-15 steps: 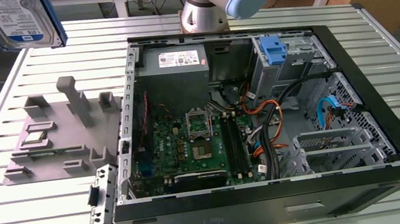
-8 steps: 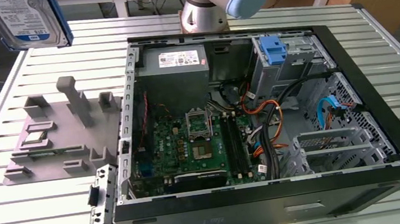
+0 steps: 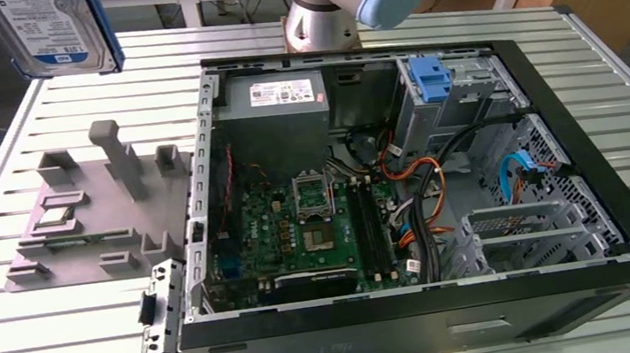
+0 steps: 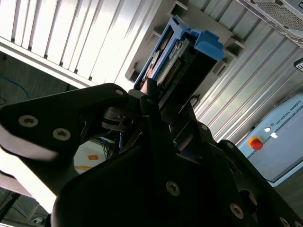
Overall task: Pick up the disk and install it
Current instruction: 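Pick up the disk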
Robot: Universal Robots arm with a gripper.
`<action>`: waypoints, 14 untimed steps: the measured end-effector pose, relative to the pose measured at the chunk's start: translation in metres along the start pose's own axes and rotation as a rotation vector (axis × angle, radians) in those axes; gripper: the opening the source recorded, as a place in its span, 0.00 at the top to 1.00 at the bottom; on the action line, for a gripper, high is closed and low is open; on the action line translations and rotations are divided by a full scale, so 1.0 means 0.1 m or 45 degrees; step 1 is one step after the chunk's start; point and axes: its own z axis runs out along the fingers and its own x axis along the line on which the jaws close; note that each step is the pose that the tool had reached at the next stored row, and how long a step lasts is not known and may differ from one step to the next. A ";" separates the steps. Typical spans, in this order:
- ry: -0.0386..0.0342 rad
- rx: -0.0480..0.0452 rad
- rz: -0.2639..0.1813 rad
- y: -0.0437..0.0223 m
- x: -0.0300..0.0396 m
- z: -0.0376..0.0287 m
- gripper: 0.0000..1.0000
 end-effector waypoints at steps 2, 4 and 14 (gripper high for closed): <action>0.0000 0.000 0.000 -0.021 -0.001 -0.001 0.65; 0.0000 0.000 0.000 -0.039 -0.001 -0.001 0.65; 0.0000 0.000 0.000 -0.125 -0.003 -0.004 0.65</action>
